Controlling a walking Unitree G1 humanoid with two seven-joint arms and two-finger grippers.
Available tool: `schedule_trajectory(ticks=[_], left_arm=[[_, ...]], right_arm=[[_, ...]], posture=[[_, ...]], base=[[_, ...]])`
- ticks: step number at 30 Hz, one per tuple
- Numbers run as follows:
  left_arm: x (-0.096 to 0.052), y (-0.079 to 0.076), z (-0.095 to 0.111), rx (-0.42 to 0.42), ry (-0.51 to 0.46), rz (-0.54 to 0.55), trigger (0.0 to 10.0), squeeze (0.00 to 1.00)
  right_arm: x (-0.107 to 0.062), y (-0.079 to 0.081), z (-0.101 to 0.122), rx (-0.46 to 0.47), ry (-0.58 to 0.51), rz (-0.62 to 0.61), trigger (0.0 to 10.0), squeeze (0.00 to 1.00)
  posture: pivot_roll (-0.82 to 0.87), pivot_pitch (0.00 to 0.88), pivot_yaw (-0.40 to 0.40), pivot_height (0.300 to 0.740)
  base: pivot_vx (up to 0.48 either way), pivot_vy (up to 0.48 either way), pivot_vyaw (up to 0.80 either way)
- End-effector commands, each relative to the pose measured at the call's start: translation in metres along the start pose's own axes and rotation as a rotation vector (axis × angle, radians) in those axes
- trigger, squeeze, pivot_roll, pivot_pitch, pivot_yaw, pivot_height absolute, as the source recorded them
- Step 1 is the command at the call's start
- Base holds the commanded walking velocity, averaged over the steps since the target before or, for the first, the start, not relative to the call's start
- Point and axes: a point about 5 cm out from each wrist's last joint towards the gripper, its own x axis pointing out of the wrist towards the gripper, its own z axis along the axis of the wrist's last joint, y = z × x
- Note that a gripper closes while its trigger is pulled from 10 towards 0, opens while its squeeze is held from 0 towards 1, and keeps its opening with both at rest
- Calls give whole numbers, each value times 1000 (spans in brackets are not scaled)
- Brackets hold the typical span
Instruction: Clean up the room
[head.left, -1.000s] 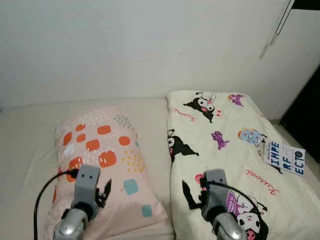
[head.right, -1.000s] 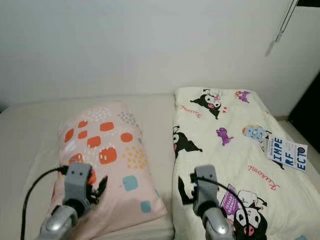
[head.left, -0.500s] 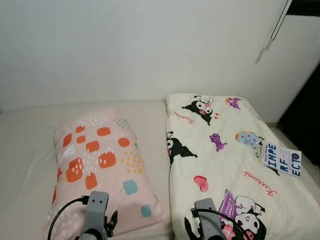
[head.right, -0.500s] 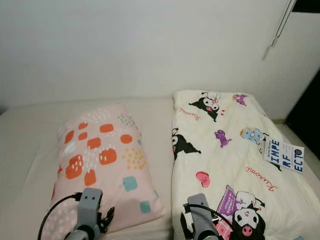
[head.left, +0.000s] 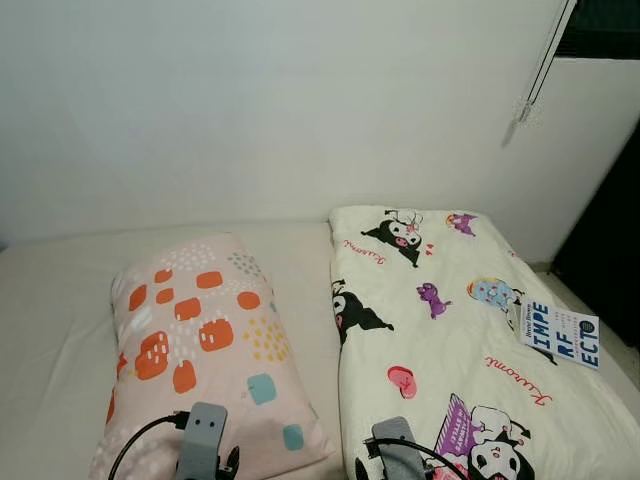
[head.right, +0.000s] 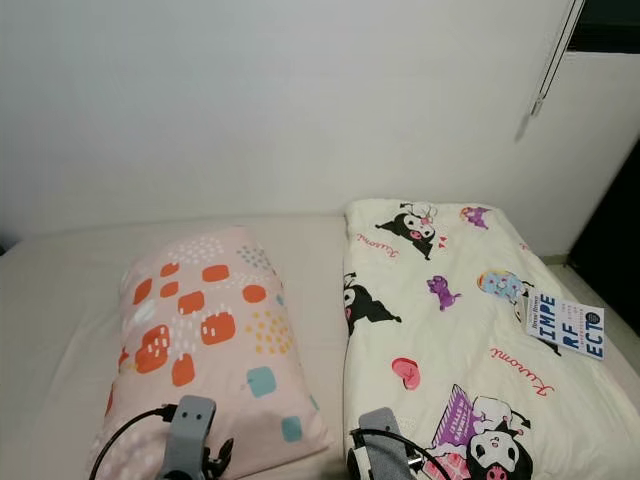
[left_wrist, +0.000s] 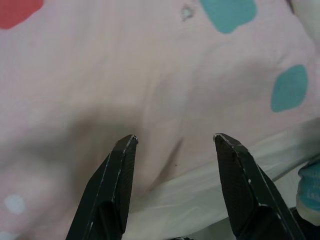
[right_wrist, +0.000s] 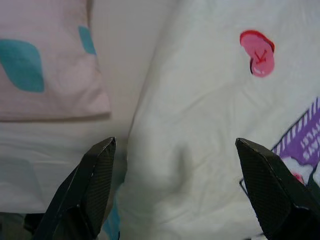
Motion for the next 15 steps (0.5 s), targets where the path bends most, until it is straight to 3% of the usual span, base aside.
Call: schedule_trajectory(ticks=[1,8,15], left_arm=[[0,-4,-5,-6,20,-5,10000,0],[3,1,-4,17,22,9,10000,0],[1,15,-10,-3,62,66,10000,0]], right_arm=[[-1,1,-5,20,18,2,10000,0],[-1,-4,-7,4,10,-35,10000,0],[-1,-15,-6,51,5,-119,10000,0]], posture=[[28,51,-21,740],[29,62,-17,740],[26,69,-10,740]], base=[[0,0,0],[0,0,0],[0,0,0]])
